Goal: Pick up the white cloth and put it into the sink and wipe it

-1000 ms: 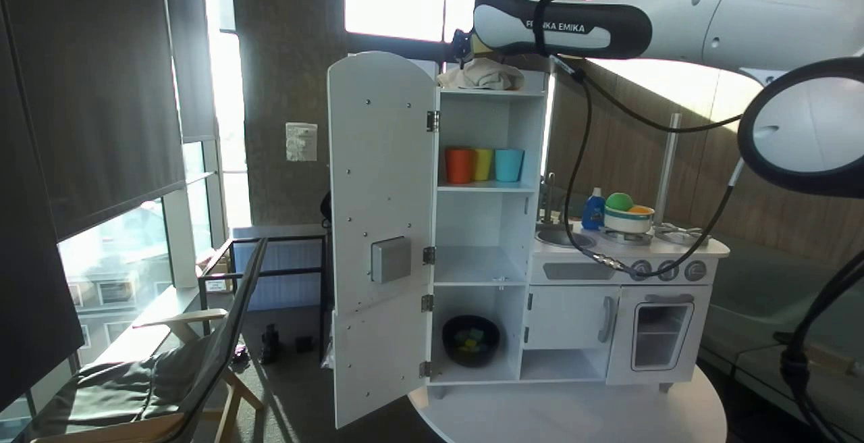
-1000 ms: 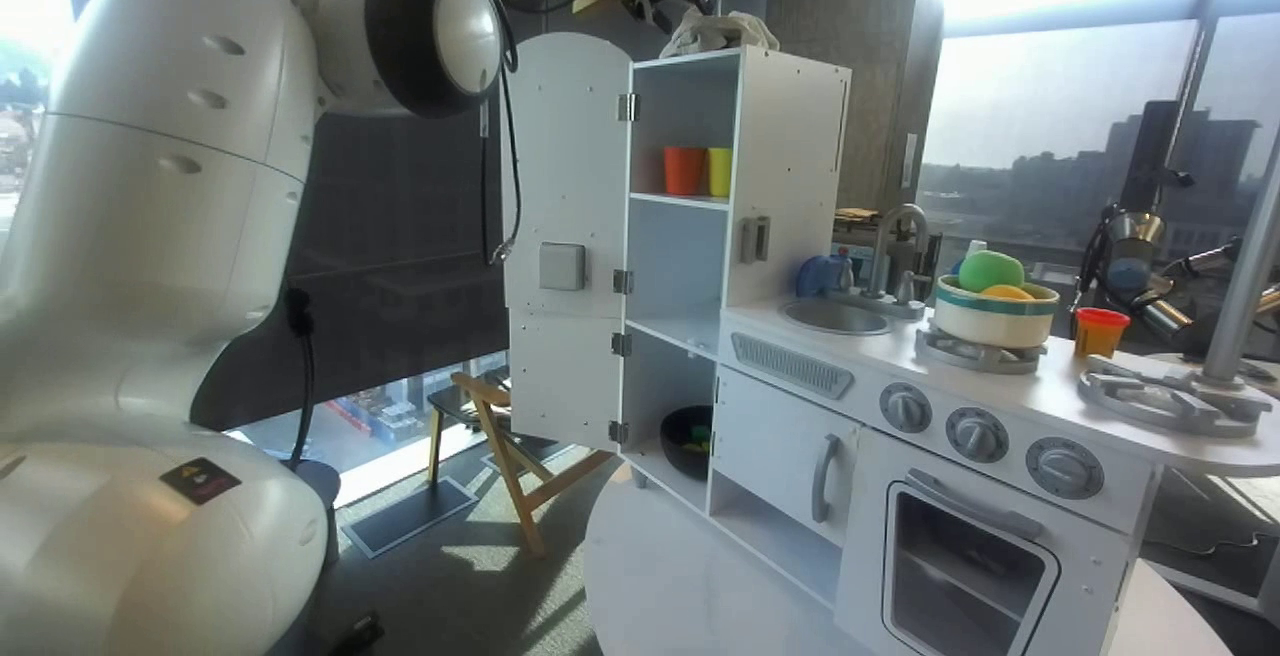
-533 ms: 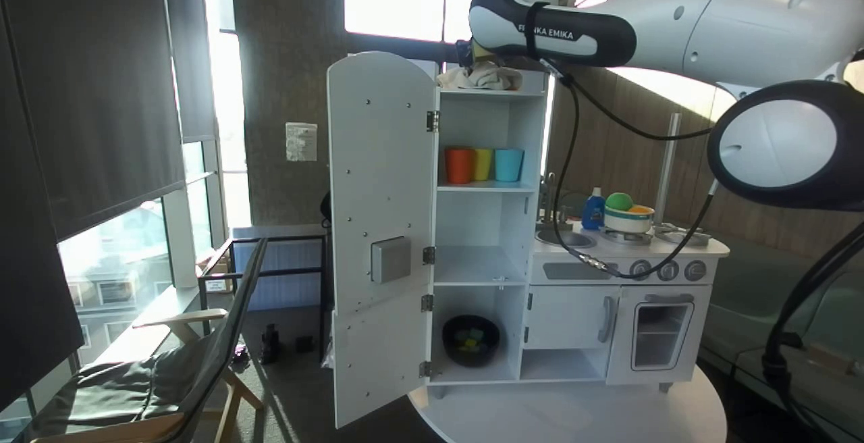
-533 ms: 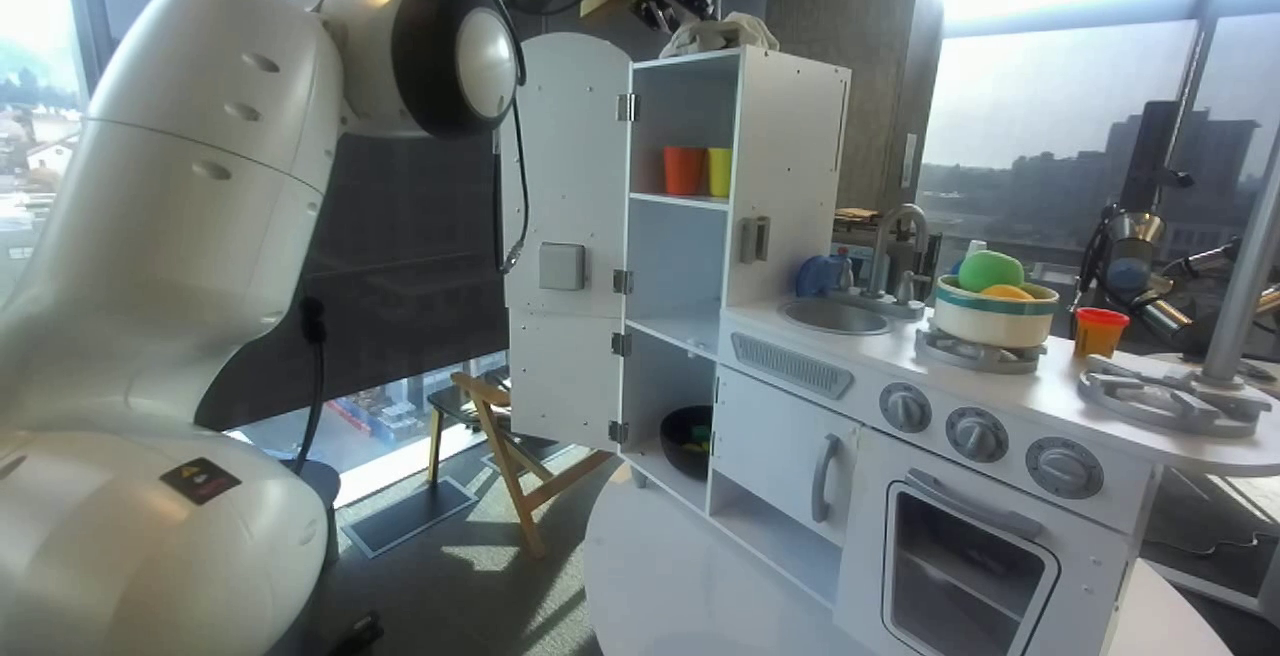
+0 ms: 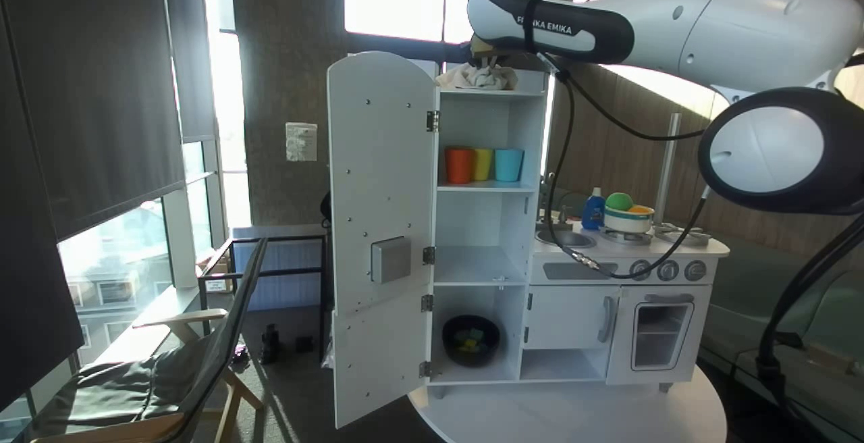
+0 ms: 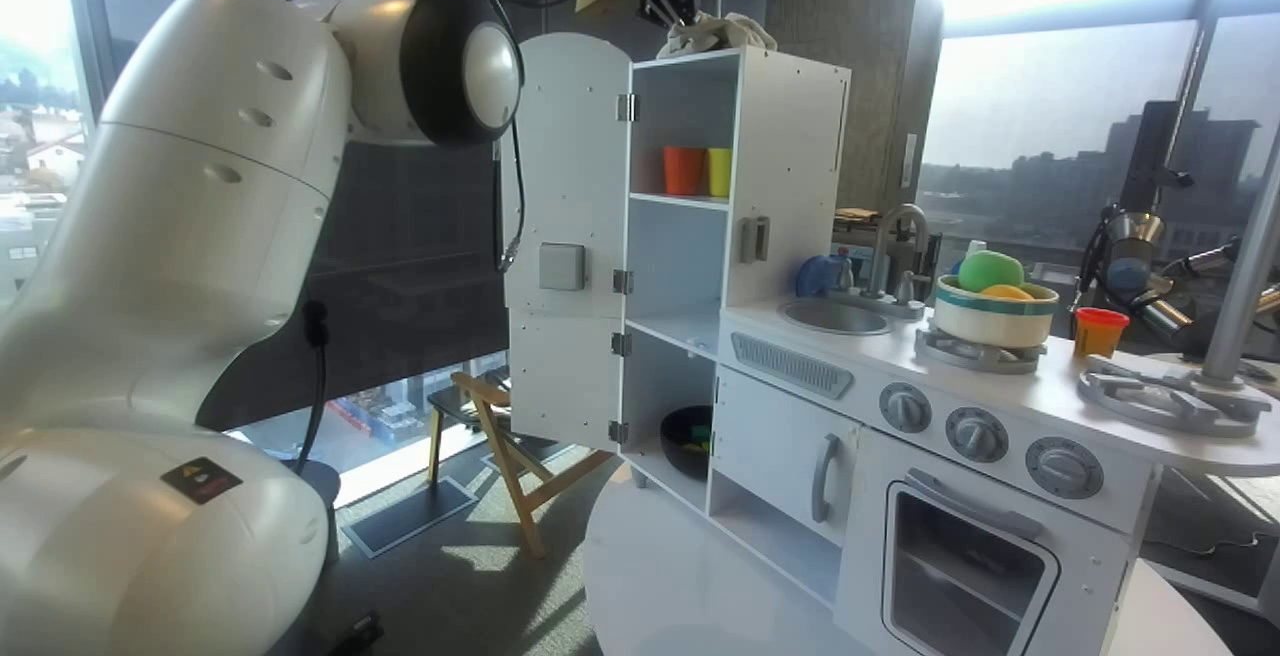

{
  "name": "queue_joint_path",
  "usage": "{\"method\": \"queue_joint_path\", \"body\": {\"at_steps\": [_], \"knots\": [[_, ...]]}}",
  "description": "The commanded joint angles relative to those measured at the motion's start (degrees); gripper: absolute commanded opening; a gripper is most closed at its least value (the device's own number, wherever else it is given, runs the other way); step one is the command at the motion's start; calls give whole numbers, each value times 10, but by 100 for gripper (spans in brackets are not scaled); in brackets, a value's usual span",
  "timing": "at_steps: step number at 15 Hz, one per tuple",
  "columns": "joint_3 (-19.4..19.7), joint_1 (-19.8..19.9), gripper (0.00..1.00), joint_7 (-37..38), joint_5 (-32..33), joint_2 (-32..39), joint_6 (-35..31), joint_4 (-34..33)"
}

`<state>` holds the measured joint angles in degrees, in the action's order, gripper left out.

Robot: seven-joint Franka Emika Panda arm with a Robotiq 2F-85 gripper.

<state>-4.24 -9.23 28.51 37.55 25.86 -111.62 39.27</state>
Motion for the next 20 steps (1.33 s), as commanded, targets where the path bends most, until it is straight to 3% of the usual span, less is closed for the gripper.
{"method": "queue_joint_path", "body": {"at_steps": [1, 13, 14, 15, 16, 20], "knots": [[6, -14, 9, 35, 3, 17, 33, -58], [48, -24, 9, 300, 41, -7, 36, -132], [87, -41, 8, 299, 17, 35, 61, -213], [99, -41, 8, 319, 20, 39, 65, -223], [118, -40, 8, 360, 22, -13, 47, -141], [169, -36, 9, 441, 31, -27, 75, -149]]}}
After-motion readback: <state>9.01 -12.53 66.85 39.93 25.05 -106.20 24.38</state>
